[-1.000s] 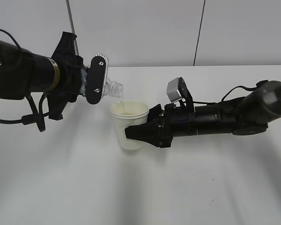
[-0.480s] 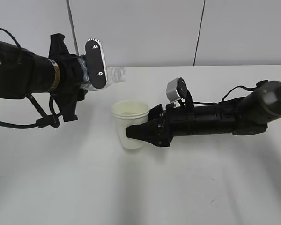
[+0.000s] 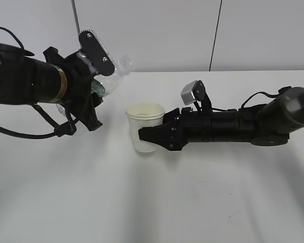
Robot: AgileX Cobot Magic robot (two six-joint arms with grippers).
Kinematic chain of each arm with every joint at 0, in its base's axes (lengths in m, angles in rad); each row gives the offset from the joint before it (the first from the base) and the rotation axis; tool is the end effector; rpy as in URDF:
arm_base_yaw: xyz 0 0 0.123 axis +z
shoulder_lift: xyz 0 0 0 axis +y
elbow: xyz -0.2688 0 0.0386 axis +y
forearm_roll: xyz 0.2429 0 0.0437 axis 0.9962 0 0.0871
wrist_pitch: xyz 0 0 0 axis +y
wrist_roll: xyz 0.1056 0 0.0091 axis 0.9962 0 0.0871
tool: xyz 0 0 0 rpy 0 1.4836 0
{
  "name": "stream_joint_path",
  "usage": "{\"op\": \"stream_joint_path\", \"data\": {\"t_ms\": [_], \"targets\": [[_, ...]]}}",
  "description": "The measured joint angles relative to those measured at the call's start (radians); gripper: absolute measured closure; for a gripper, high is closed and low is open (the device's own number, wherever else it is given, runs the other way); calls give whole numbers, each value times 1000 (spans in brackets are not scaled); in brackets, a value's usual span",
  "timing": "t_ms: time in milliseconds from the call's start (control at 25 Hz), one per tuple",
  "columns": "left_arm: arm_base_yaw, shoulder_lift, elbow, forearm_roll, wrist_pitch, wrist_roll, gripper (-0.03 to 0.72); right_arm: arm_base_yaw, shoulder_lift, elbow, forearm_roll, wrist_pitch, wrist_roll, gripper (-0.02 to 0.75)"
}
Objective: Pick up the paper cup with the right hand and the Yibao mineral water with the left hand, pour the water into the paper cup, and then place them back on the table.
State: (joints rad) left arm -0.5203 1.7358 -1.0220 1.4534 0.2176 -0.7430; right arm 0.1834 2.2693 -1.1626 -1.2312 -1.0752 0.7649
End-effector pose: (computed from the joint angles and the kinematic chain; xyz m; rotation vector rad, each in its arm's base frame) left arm 0.3382 -0.1674 0.1930 1.1837 1.8865 0.3430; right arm 0.3803 0.1599 0.0796 -0.9197 1.7169 0.9944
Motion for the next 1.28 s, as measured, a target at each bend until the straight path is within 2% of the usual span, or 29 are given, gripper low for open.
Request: {"op": "stream_joint_path", "data": {"t_ms": [200, 440, 960, 1280], "targets": [[14, 0, 0, -20, -14, -92, 359, -6, 0, 0, 51, 4, 0, 259], [73, 5, 0, -34, -70, -199, 359, -8, 0, 0, 103, 6, 0, 259], [303, 10, 0, -205, -492, -222, 359, -10, 0, 0, 253, 61, -76, 259], [375, 95, -1, -281, -652, -216, 359, -48, 0, 0, 298, 62, -94, 259]]}}
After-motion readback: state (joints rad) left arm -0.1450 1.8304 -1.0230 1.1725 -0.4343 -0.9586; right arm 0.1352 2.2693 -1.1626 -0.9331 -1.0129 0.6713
